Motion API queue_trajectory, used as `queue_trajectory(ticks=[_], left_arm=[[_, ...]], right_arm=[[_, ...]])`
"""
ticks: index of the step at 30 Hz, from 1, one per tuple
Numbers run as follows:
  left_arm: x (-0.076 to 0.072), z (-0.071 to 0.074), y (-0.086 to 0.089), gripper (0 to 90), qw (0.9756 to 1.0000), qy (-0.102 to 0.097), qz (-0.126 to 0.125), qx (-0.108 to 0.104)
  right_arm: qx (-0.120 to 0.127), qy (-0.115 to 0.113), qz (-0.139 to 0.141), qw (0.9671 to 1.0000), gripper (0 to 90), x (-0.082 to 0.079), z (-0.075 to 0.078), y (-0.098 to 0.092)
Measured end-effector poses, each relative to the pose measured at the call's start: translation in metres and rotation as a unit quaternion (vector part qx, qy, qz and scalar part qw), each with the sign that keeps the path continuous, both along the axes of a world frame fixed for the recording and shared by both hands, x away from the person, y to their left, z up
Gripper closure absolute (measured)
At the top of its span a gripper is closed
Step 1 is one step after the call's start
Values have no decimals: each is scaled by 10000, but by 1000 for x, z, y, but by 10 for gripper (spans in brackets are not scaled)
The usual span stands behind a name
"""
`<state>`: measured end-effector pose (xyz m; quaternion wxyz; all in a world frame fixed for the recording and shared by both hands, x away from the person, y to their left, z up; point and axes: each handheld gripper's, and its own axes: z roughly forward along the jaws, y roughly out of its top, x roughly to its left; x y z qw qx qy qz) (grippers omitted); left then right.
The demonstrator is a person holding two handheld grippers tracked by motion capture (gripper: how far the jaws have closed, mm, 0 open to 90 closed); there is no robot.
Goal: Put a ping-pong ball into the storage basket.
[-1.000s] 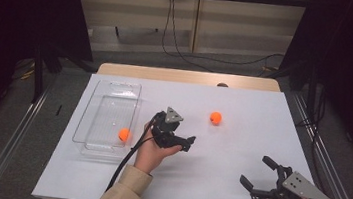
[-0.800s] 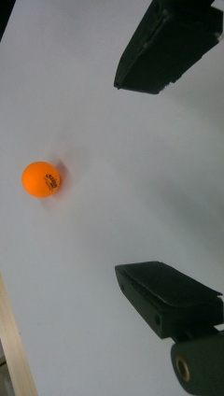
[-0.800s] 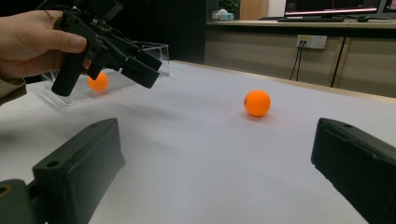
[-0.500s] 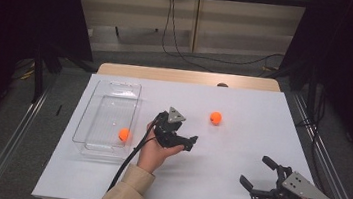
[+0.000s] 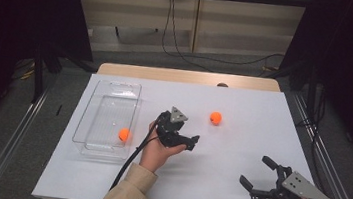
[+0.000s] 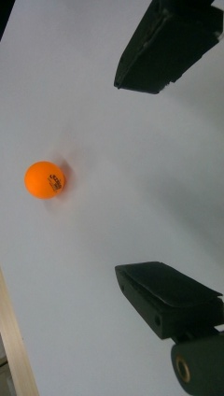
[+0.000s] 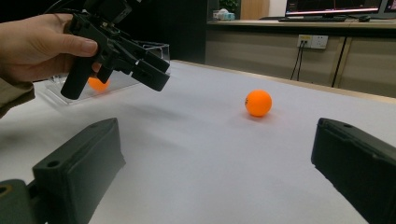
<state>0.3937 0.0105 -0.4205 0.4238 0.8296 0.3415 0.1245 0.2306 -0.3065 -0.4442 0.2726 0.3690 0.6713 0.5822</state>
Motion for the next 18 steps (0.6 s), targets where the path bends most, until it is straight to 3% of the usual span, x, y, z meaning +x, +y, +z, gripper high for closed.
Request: queue_trajectory(ticks=[18], left_arm=[[2, -1, -2, 92, 10000, 2, -2, 2]], right_arm=[[3, 4, 13, 10000, 14, 1, 0, 0]])
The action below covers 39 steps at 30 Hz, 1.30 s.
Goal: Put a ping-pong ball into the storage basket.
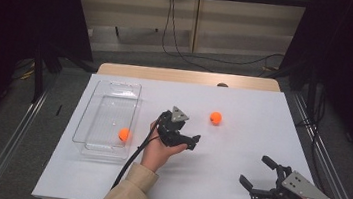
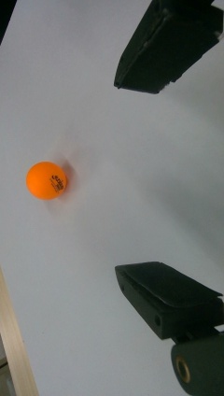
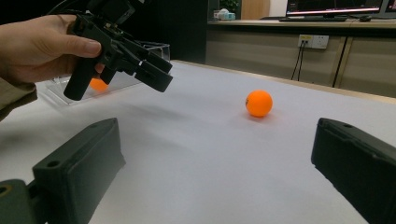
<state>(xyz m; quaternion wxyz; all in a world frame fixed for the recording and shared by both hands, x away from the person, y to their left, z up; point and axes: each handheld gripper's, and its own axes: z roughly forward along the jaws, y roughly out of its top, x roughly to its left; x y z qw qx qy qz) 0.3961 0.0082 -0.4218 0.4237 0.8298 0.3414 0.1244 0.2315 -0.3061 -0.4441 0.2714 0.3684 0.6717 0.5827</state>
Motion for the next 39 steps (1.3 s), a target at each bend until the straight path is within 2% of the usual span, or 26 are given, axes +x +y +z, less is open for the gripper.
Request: queue_trajectory(ticks=[39], left_arm=[[9, -5, -13, 93, 9999, -33, 51, -83]], right_arm=[[24, -1, -12, 10000, 14, 0, 0, -1]])
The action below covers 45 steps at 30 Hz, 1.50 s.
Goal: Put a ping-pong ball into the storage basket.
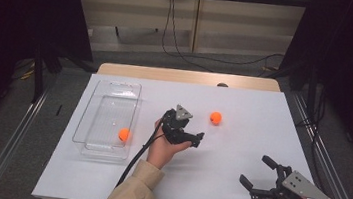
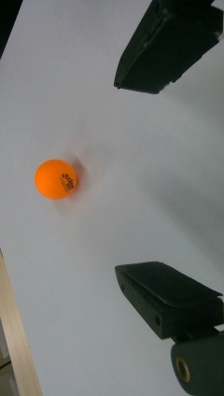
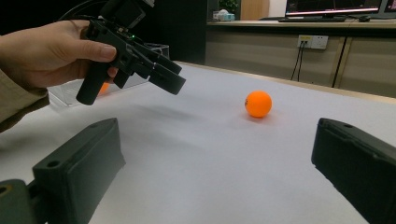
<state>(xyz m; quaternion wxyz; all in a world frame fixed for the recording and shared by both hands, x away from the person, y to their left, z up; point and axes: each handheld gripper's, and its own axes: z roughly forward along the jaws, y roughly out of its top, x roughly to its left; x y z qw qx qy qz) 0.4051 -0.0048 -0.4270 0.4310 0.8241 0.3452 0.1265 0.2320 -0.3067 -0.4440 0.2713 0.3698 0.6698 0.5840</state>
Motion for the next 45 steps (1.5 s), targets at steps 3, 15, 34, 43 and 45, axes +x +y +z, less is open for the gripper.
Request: queue_trajectory(ticks=[3, 15, 34, 43, 45], left_arm=[[1, 0, -2, 93, 10000, 12, -10, 15], [5, -3, -8, 93, 10000, 62, -8, 2], [11, -5, -16, 93, 10000, 58, -9, 23], [13, -7, -17, 93, 10000, 71, 42, -18], [14, -7, -17, 93, 10000, 56, 53, -11]], right_arm=[[15, 0, 6, 10000, 13, 0, 0, 0], [20, 0, 9, 10000, 13, 0, 0, 0], [21, -2, 19, 10000, 14, 0, 0, 0], [21, 0, 21, 10000, 14, 0, 0, 0], [19, 1, 22, 10000, 14, 0, 0, 0]])
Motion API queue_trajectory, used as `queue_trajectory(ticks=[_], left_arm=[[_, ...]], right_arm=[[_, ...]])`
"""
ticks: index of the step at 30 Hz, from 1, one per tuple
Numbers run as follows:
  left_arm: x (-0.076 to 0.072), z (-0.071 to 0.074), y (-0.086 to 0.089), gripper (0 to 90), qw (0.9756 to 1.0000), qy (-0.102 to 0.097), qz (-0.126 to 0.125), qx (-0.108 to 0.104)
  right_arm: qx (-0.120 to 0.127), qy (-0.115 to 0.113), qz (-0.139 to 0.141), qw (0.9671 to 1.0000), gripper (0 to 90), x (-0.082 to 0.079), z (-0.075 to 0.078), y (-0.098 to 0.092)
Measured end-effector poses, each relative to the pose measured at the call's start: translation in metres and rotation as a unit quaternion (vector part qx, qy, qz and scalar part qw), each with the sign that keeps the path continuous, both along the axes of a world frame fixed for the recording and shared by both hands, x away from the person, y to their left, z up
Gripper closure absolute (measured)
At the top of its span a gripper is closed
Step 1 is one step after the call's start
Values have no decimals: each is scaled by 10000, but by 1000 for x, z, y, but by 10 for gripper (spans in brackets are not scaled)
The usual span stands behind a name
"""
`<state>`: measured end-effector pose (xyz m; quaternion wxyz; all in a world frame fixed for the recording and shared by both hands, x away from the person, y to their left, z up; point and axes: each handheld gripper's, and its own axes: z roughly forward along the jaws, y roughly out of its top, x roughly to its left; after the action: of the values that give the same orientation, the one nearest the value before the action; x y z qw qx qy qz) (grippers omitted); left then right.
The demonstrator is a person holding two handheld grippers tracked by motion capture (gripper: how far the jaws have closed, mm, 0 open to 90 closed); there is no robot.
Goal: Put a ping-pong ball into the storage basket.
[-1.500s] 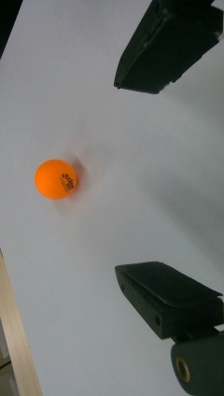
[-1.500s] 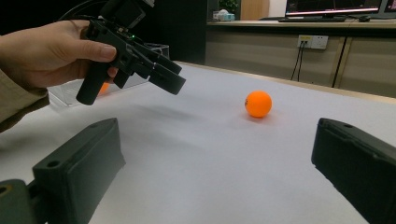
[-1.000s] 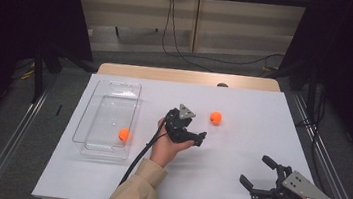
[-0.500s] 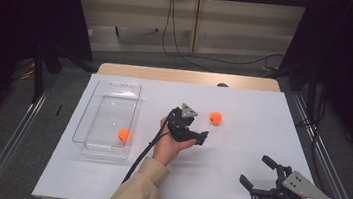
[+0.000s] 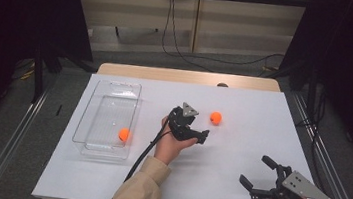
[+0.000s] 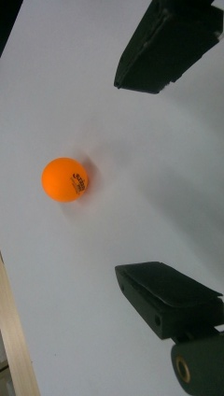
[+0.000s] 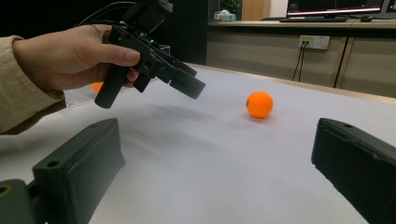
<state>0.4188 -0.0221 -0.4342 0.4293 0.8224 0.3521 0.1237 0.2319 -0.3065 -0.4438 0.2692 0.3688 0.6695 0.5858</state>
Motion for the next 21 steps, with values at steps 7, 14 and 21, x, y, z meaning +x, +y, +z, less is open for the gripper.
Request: queue_trajectory(ticks=[7, 14, 21], left_arm=[[2, -1, -1, 92, 10000, 21, 1, -4], [3, 0, -3, 92, 10000, -28, 14, 30], [5, -1, -5, 92, 10000, -13, 26, 26]], right_arm=[[-2, 0, 5, 10000, 14, 0, 0, 0], [6, 5, 10, 10000, 14, 0, 0, 0], [7, 8, 11, 10000, 14, 0, 0, 0]])
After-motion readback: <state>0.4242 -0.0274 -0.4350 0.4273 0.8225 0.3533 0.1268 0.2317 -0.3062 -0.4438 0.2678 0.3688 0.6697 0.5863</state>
